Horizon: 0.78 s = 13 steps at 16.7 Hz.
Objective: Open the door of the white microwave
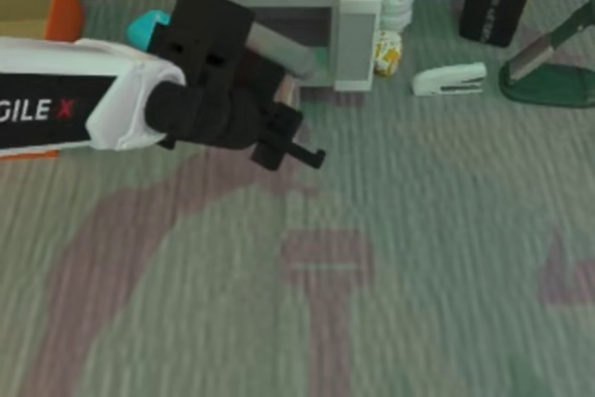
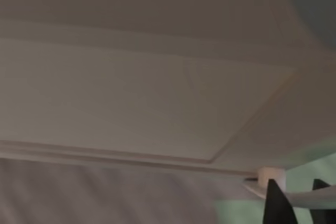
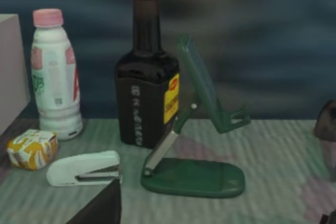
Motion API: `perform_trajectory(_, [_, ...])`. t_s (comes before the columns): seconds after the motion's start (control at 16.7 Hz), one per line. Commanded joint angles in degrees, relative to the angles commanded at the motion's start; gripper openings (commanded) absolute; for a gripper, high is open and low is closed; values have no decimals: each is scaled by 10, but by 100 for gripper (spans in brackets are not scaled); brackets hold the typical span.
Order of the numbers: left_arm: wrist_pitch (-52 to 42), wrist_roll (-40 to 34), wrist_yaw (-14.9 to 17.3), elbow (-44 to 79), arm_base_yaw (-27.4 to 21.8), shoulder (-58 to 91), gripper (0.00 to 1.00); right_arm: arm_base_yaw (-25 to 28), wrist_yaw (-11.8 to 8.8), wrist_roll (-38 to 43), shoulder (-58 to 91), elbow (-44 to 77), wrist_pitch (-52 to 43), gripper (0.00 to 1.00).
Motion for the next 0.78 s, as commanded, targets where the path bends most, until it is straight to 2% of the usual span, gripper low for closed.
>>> perform_trajectory(0.24, [-1, 22, 14, -8, 11, -6, 0, 0, 0, 0, 0, 0, 0, 100])
perform_trajectory(0.78, [-1, 22, 14, -8, 11, -6, 0, 0, 0, 0, 0, 0, 0, 100])
